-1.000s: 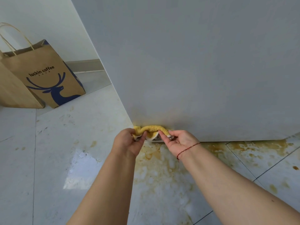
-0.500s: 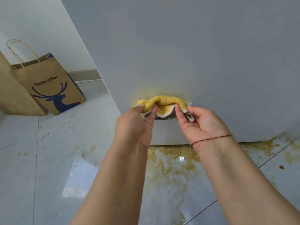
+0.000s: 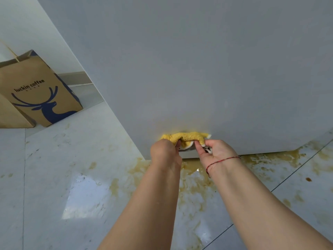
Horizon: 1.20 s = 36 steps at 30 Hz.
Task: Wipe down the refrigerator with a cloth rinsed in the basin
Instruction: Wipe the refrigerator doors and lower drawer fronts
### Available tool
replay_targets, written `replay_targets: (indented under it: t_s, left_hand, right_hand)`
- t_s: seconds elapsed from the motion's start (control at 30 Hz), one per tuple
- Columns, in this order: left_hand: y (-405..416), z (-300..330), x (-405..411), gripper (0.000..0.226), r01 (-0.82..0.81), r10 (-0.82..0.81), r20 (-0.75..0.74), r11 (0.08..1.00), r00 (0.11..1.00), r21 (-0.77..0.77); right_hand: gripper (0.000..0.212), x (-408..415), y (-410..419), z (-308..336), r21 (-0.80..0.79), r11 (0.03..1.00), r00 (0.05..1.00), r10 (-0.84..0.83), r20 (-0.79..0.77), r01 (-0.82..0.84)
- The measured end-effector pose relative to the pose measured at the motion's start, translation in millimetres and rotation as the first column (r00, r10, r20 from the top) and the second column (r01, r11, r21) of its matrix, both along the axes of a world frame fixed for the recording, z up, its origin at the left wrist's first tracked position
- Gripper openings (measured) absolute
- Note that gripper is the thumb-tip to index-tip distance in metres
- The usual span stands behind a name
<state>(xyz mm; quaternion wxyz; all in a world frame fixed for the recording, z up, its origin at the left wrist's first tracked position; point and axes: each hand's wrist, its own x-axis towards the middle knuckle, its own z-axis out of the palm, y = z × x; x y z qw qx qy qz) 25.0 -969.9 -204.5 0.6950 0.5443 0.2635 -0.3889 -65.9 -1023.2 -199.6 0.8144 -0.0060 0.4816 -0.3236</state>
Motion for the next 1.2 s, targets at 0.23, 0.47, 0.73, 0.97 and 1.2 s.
replay_targets:
  t_s: [0.23, 0.47, 0.73, 0.97, 1.2]
  left_hand:
    - [-4, -45, -1, 0.038, 0.063, -0.063, -0.004, 0.993, 0.998, 0.103]
    - [-6, -82, 1, 0.034, 0.117, -0.108, -0.055, 0.977, 0.993, 0.181]
    - [-17, -99, -14, 0.037, 0.278, -0.26, -0.159, 0.955, 0.952, 0.102]
    - [-31, -90, -36, 0.025, 0.188, -0.198, -0.258, 0.98, 0.946, -0.065]
    - [-28, -38, -47, 0.026, -0.048, -0.068, -0.397, 0.96, 0.915, -0.276]
  right_hand:
    - [0.042, 5, -7, -48, 0.071, 0.996, 0.992, 0.065, -0.112, -0.057]
    - [0.046, 1, -12, -103, 0.14, 0.978, 0.968, 0.177, -0.18, -0.153]
    - [0.022, -7, -18, -138, 0.262, 0.957, 0.973, 0.17, -0.156, -0.125]
    - [0.033, -46, -40, -125, 0.201, 0.98, 0.999, 0.01, -0.043, -0.001]
    - [0.024, -67, -35, -60, 0.065, 0.987, 0.98, -0.156, 0.126, 0.149]
